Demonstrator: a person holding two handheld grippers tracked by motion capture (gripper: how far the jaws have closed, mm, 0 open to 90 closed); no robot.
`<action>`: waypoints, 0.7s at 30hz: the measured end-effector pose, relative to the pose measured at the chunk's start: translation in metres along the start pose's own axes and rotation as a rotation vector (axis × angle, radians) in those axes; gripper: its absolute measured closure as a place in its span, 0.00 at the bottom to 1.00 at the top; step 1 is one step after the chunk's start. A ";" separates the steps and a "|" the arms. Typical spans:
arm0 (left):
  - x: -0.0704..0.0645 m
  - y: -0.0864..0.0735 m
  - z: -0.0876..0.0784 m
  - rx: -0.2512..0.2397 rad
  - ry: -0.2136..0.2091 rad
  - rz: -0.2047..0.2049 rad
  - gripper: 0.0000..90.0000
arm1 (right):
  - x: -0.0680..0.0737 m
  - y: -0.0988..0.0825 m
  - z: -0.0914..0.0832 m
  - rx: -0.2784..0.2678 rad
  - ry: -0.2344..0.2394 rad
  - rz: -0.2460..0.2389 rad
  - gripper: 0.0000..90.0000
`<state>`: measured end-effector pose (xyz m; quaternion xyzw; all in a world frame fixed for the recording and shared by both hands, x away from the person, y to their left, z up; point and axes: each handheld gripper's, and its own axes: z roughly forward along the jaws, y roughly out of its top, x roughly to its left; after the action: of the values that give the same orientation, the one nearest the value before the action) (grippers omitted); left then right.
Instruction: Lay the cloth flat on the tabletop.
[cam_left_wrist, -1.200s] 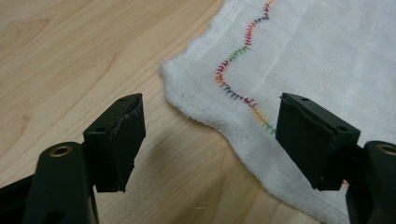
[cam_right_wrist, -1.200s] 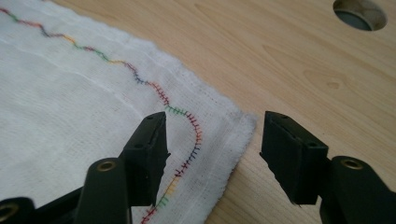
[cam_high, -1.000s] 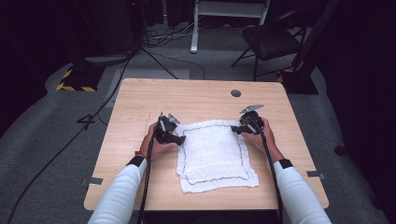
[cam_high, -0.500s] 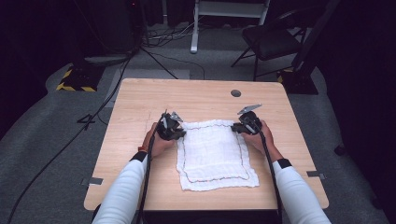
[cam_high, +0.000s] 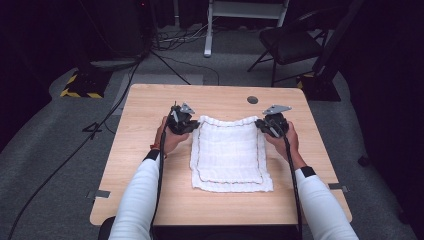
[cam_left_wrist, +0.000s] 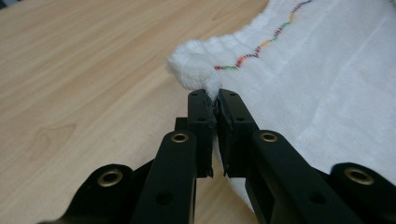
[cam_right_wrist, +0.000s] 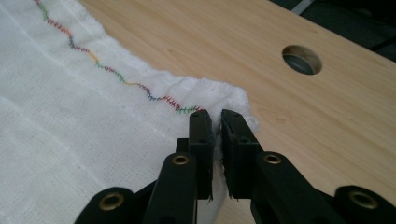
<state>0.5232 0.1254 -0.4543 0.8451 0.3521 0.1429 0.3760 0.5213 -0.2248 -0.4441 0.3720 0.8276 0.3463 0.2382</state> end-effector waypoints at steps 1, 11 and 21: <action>0.002 0.002 0.003 0.001 0.004 -0.005 0.93 | -0.002 0.003 0.000 -0.001 -0.008 0.007 0.92; -0.003 -0.005 -0.009 0.036 0.043 0.008 0.60 | -0.022 0.008 -0.007 0.013 -0.074 0.059 0.72; -0.031 -0.048 -0.047 0.120 0.044 0.100 0.30 | 0.046 -0.003 -0.029 -0.025 0.236 -0.107 0.62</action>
<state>0.4542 0.1516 -0.4573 0.8793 0.3257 0.1586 0.3092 0.4730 -0.2016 -0.4334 0.2811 0.8641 0.3849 0.1617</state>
